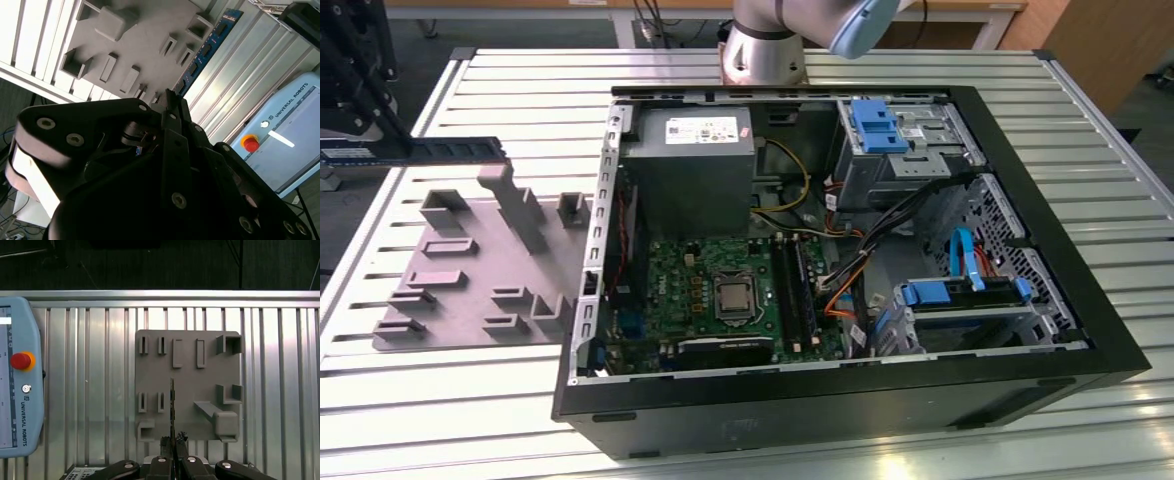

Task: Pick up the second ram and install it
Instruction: 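Pick up the second ram and move it above second insertion slot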

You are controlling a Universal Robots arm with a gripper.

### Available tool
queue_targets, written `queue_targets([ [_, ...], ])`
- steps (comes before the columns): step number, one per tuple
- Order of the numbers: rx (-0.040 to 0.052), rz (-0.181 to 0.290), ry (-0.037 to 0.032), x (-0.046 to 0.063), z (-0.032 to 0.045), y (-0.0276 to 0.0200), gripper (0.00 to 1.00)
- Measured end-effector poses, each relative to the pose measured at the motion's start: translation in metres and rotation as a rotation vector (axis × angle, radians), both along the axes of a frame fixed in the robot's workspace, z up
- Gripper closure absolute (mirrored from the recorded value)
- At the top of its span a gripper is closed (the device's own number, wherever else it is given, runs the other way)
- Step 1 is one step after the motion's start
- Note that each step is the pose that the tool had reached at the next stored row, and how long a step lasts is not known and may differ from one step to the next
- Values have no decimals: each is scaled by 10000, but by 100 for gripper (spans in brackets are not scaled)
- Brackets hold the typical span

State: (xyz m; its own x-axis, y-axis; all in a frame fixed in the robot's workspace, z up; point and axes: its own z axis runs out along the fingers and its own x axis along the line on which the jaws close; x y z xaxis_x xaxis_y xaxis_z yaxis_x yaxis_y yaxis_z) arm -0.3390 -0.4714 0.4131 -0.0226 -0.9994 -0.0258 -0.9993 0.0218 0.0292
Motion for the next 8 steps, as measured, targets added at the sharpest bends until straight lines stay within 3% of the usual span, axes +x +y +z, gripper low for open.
queue_targets([
  [8, 0, 1, 0, 51, 0, 0, 86],
])
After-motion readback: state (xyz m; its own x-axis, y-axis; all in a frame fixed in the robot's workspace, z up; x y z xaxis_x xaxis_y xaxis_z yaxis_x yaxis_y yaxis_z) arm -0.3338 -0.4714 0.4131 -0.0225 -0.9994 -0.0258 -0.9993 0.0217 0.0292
